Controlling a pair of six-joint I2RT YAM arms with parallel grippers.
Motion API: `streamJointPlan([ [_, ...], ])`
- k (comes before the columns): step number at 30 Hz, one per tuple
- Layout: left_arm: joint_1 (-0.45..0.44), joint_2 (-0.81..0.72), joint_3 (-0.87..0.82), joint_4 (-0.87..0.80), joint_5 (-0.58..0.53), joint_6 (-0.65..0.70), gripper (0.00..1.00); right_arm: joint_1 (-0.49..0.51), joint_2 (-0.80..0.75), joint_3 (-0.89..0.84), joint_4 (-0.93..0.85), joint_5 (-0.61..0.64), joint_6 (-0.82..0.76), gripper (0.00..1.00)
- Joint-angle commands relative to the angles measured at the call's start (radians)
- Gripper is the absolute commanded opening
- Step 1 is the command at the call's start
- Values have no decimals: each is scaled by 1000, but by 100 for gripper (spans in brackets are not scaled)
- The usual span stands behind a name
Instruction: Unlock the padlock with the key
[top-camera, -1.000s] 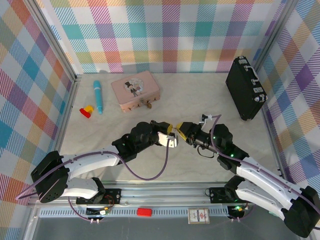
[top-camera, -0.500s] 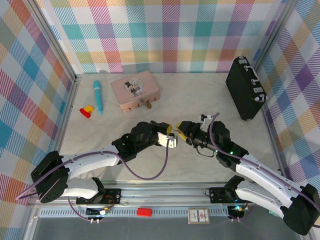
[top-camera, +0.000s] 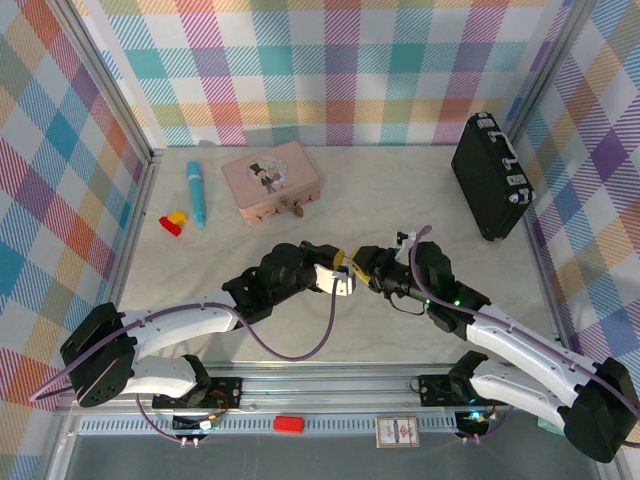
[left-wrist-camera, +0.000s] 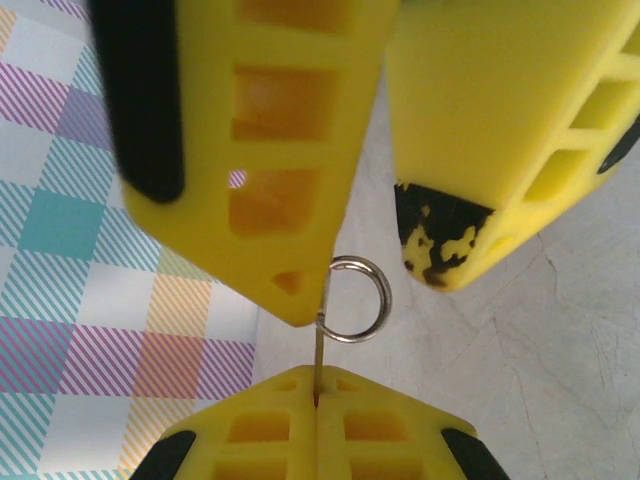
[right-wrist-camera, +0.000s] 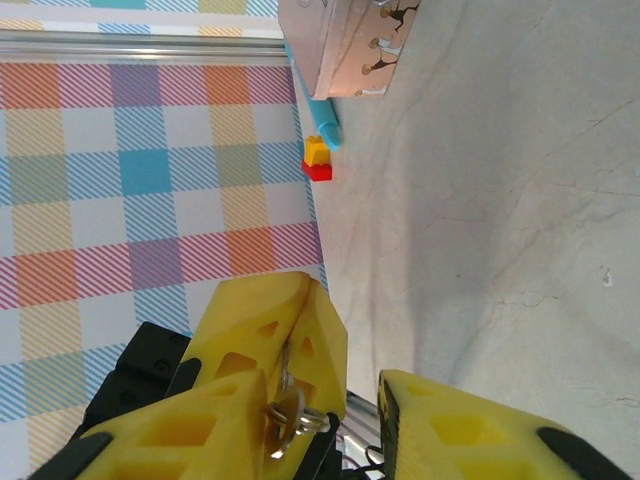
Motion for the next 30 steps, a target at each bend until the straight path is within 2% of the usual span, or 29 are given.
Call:
streamJointPlan([
  [1,4,-16,1,3,25,-9,0,6,4,16,58,-7,12,29],
  [14,4,-13,1,13,4,-21,0,7,8,27,42,-12,-5,1],
  [16,4,-12,2,17,-3,-31,0,7,3,28,35,-9,-16,0],
  [18,4,-21,1,34,-8,-68,8,7,-7,30,15,0,-38,0],
  [20,6,-52,-13,65,-13,-142,24,6,-26,29,3,16,-90,0],
  [23,12,-148,-29,24,44,-310,42,2,-63,27,-36,57,-187,0],
  [25,21,-226,-30,-24,77,-482,47,-4,-84,23,-38,74,-255,0],
  [27,34,-301,-50,-43,87,-635,47,-8,-99,9,-20,88,-321,0],
  [30,91,-387,-56,-65,114,-947,47,-11,-111,-29,63,92,-389,0],
])
